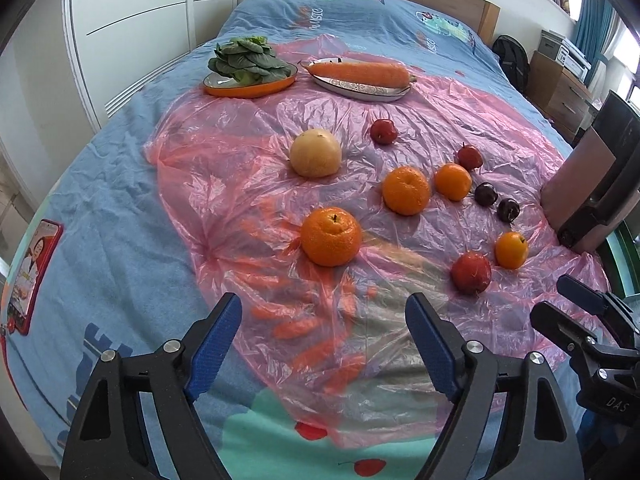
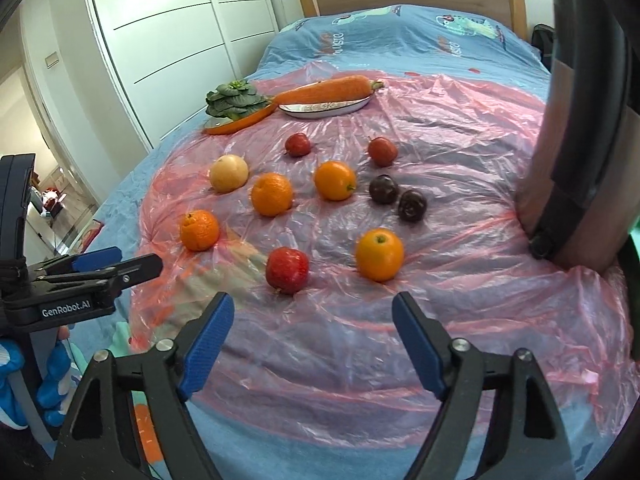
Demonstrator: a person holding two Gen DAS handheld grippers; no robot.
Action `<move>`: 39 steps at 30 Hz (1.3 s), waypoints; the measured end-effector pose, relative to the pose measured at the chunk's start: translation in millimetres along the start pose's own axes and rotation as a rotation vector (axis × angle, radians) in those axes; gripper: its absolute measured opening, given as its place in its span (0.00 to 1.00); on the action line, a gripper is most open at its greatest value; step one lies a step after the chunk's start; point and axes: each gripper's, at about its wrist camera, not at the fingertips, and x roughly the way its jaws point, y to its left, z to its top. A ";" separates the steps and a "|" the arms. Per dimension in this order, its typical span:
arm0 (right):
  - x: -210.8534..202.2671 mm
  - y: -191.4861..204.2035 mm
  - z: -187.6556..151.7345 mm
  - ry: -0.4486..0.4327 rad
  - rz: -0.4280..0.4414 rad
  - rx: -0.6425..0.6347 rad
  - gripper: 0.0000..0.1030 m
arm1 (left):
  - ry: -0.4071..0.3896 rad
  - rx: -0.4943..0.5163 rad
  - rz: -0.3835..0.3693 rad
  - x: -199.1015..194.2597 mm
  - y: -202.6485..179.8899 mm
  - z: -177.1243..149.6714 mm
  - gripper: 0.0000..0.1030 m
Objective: Organize fruits
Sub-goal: 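Grasp the large tangerine with the left tool while the right tool grasps the red apple, then carry both fruits to the green tray and open the right tool on the apple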
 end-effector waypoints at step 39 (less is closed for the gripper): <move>41.7 1.9 16.3 0.058 0.093 0.048 0.46 | 0.050 -0.027 -0.023 52.5 -2.6 31.5 0.39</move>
